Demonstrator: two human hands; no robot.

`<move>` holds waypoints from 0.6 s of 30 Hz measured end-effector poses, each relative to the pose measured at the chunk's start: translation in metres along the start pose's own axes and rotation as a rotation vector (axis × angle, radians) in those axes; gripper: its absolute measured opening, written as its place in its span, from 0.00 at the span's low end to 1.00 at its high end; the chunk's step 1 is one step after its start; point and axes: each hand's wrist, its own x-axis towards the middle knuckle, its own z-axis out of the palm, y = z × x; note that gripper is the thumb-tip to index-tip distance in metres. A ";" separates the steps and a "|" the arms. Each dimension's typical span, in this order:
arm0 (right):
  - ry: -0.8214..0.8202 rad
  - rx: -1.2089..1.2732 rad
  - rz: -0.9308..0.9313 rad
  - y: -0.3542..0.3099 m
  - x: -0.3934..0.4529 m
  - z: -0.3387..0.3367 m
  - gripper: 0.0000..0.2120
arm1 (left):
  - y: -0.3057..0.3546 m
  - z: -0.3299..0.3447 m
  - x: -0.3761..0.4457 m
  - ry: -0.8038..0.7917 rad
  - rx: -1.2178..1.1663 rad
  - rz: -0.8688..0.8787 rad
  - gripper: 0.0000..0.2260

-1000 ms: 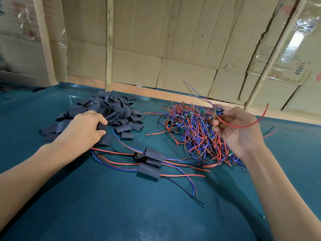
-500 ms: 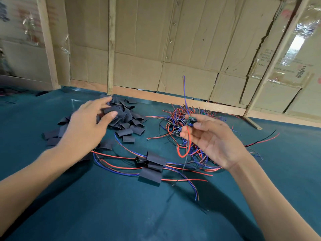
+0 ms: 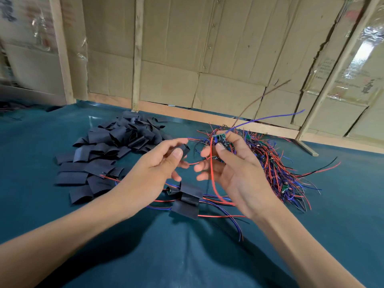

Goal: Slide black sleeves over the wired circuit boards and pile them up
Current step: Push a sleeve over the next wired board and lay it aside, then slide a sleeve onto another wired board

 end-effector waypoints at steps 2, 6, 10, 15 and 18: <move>0.017 -0.056 -0.026 0.003 -0.001 0.002 0.07 | 0.003 0.006 0.000 -0.013 -0.291 -0.131 0.13; 0.057 -0.147 -0.043 0.005 -0.001 0.003 0.06 | 0.010 0.008 -0.001 -0.078 -0.534 -0.359 0.13; 0.086 -0.248 -0.048 0.009 0.000 0.001 0.06 | 0.013 0.003 -0.008 -0.236 -0.505 -0.534 0.18; 0.069 -0.334 -0.060 0.011 -0.001 0.001 0.07 | 0.011 0.010 -0.013 -0.323 -0.218 -0.354 0.12; 0.116 -0.253 -0.031 0.009 -0.001 0.004 0.04 | 0.009 0.011 -0.014 -0.325 -0.164 -0.258 0.12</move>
